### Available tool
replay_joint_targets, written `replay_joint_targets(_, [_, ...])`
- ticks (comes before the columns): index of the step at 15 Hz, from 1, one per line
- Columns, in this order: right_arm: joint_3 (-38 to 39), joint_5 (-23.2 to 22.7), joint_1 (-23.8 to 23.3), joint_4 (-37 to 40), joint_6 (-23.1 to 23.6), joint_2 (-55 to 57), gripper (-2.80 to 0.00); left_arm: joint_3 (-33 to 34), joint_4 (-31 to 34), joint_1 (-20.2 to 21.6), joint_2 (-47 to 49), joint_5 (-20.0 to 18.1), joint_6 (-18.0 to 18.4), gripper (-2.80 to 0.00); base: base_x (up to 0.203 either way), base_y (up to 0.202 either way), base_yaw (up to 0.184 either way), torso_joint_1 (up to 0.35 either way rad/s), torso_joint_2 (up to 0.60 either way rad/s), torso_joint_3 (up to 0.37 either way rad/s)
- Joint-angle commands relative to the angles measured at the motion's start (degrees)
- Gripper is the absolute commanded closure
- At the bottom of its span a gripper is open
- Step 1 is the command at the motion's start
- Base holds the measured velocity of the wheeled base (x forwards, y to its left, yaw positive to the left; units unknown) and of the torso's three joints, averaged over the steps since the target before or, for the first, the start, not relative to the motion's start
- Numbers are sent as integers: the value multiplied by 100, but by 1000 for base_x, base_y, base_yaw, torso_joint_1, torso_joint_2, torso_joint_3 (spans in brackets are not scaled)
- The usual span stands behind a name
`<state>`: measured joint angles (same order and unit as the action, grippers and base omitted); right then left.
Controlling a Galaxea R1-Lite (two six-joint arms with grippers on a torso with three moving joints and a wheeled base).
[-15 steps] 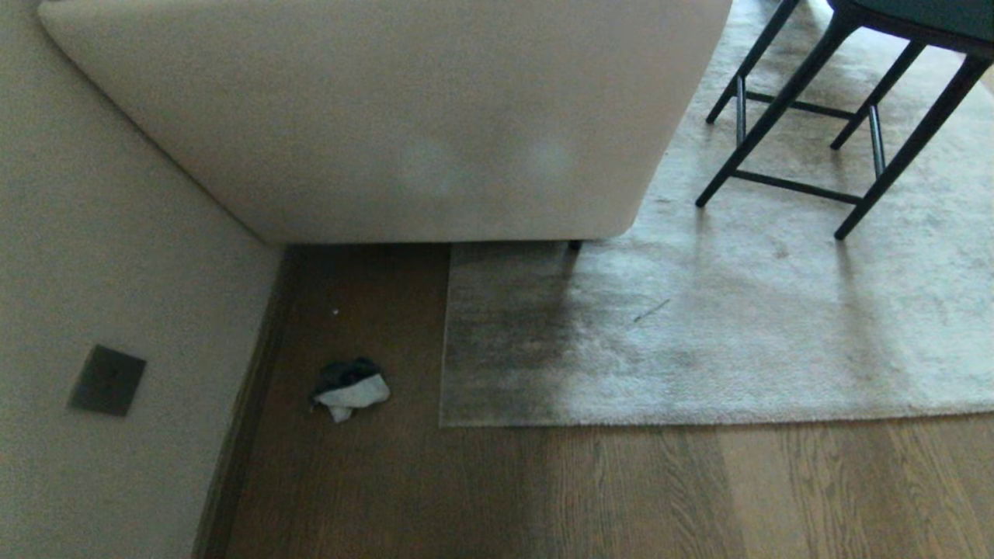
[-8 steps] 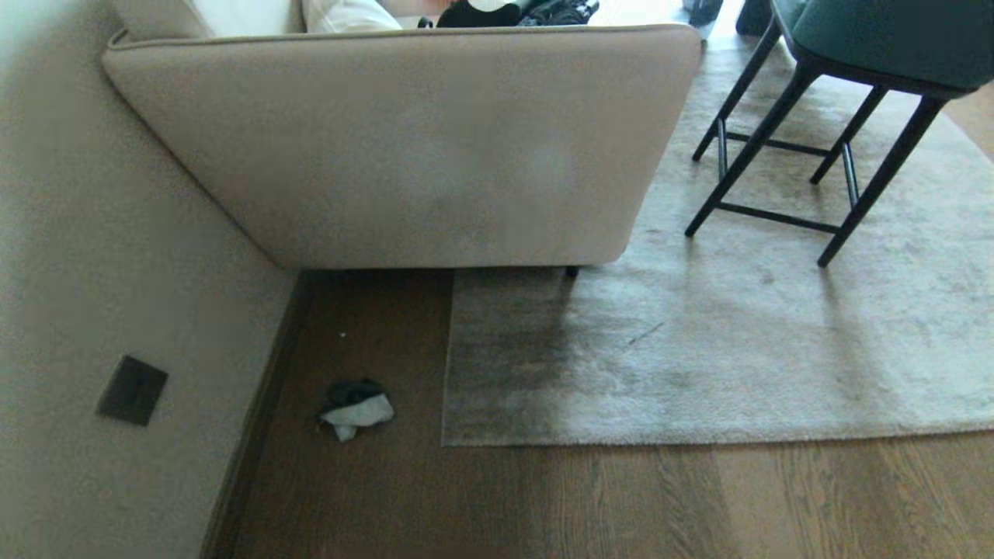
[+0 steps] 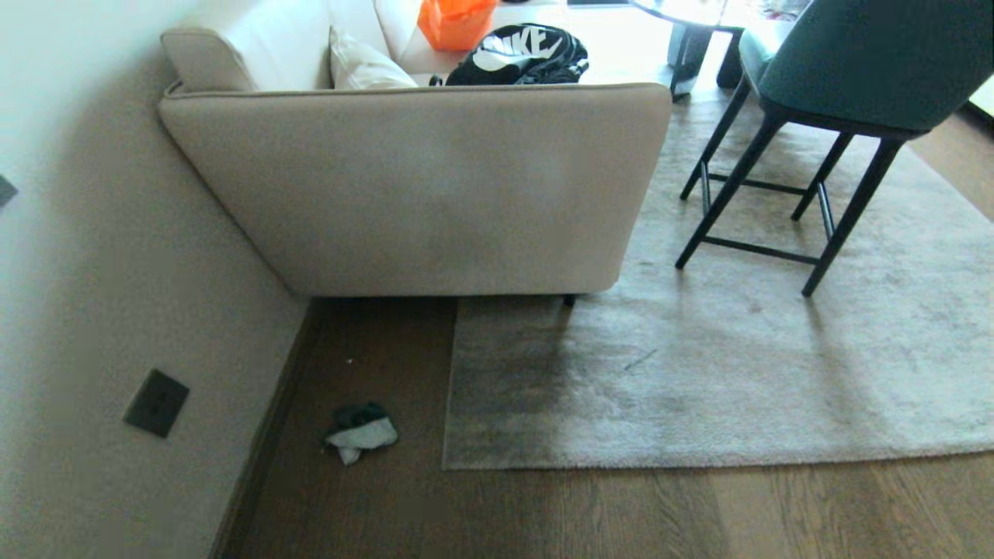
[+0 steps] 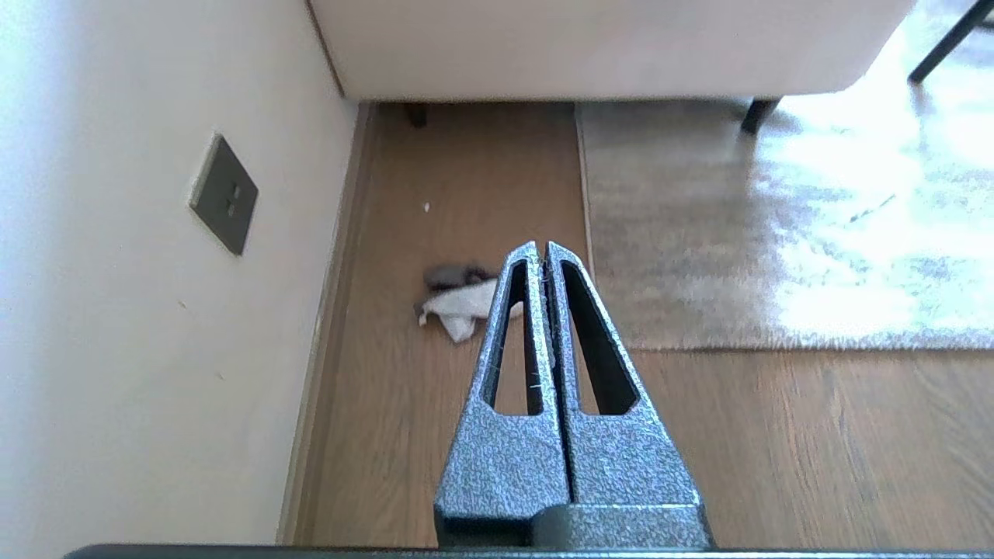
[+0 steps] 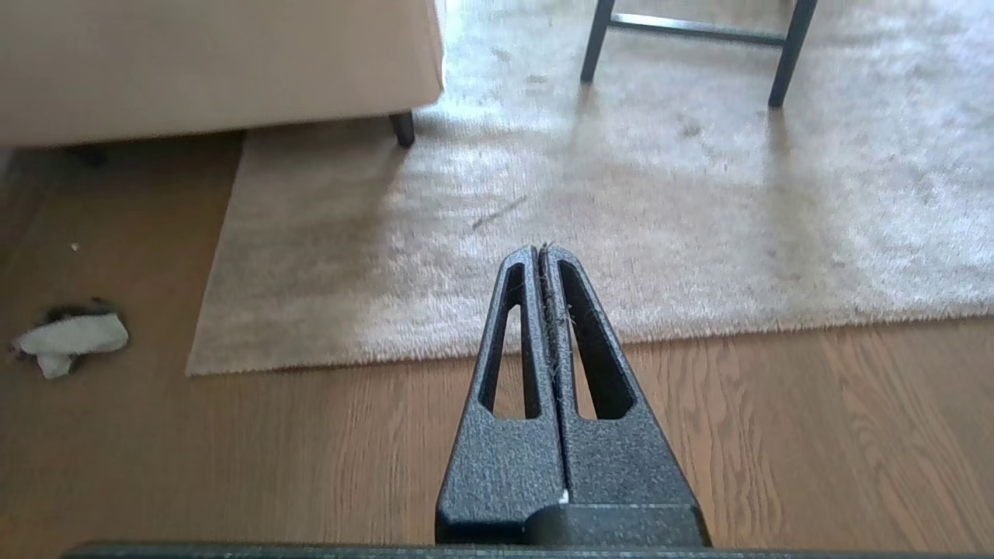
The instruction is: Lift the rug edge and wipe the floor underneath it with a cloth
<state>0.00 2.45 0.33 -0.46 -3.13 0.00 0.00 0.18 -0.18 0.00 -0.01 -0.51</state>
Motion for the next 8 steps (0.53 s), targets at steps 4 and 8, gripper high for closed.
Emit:
replay_joint_targets(4, [0, 1, 2, -6, -3, 9, 0, 0, -1, 1, 0, 1, -2, 0, 0, 0, 0, 2, 3, 201])
replay_joint_targets(8, [0, 7, 2, 1, -10, 9, 0, 0, -1, 1, 0, 1, -2, 0, 0, 0, 0, 2, 1, 204])
